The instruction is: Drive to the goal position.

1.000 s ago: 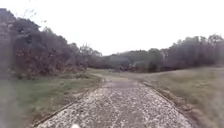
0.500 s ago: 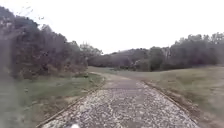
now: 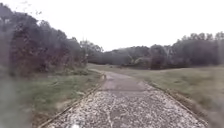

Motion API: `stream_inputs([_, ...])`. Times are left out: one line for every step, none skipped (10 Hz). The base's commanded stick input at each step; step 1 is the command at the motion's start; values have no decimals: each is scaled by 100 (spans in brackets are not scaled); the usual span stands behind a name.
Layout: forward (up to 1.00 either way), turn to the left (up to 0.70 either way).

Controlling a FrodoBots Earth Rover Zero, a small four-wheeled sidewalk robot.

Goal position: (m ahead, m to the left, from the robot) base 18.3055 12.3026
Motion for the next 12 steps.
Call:
stream_inputs([70,-20])
stream_inputs([70,-35])
stream_inputs([70,-35])
stream_inputs([70,-35])
stream_inputs([70,-35])
stream_inputs([70,-35])
stream_inputs([70,-35])
stream_inputs([70,-35])
stream_inputs([70,-35])
stream_inputs([70,-35])
stream_inputs([70,-35])
stream_inputs([70,-17])
